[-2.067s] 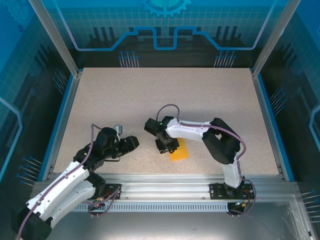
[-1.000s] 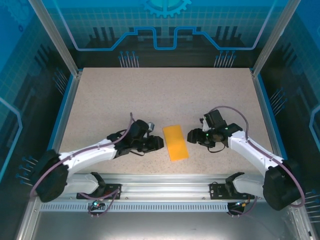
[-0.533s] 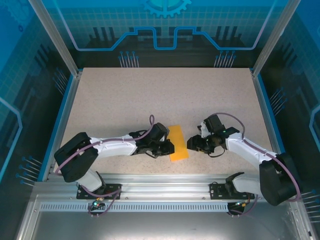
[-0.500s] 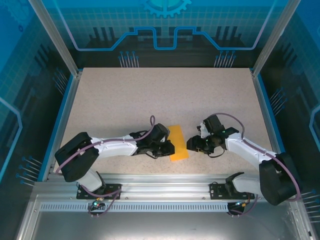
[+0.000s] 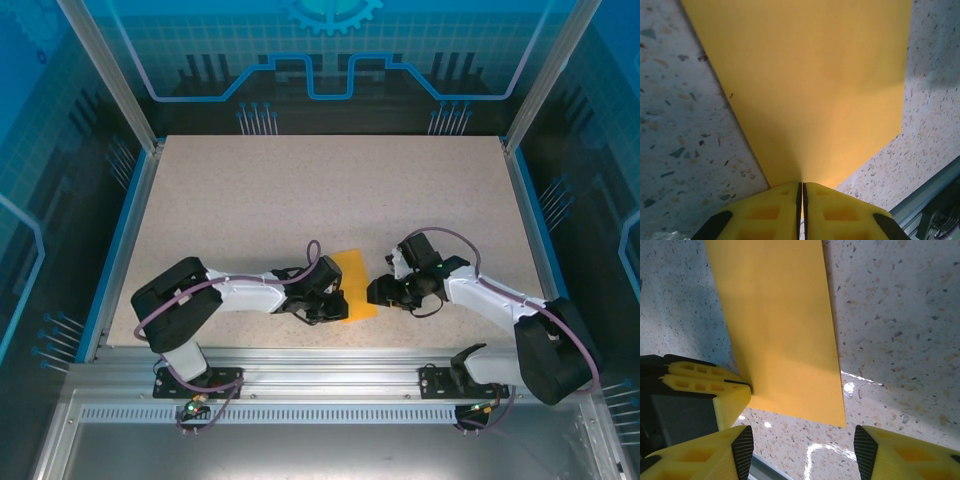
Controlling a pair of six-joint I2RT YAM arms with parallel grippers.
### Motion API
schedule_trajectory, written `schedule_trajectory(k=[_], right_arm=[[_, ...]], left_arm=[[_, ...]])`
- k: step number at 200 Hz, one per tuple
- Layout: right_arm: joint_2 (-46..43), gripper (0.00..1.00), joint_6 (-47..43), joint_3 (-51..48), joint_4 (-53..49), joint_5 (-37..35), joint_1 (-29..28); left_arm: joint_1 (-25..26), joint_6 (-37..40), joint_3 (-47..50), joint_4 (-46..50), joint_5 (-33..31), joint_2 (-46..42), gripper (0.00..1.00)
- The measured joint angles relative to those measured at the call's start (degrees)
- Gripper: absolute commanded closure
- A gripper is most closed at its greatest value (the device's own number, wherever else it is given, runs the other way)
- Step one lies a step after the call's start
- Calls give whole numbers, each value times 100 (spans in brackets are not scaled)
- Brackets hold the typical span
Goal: Fold a paper plane with a square sheet of paper (pick it up from the middle)
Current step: Third fold the triangle at the center of the table.
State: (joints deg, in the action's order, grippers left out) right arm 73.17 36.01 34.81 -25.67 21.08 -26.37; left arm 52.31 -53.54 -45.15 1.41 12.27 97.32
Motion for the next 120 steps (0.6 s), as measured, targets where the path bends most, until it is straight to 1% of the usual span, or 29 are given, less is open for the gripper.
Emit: schedule_trajectory(k=[53,94,120], right_arm=[[133,41,48,0,133,44,-39],[267,42,129,-26,240,61,-98],[442,43,144,-52,404,201,-153]], left_arm=[[4,9,267,50,-149,-267,86],[4,31,332,85,-155,-332,86],[4,98,350,70,-151,-369,84]])
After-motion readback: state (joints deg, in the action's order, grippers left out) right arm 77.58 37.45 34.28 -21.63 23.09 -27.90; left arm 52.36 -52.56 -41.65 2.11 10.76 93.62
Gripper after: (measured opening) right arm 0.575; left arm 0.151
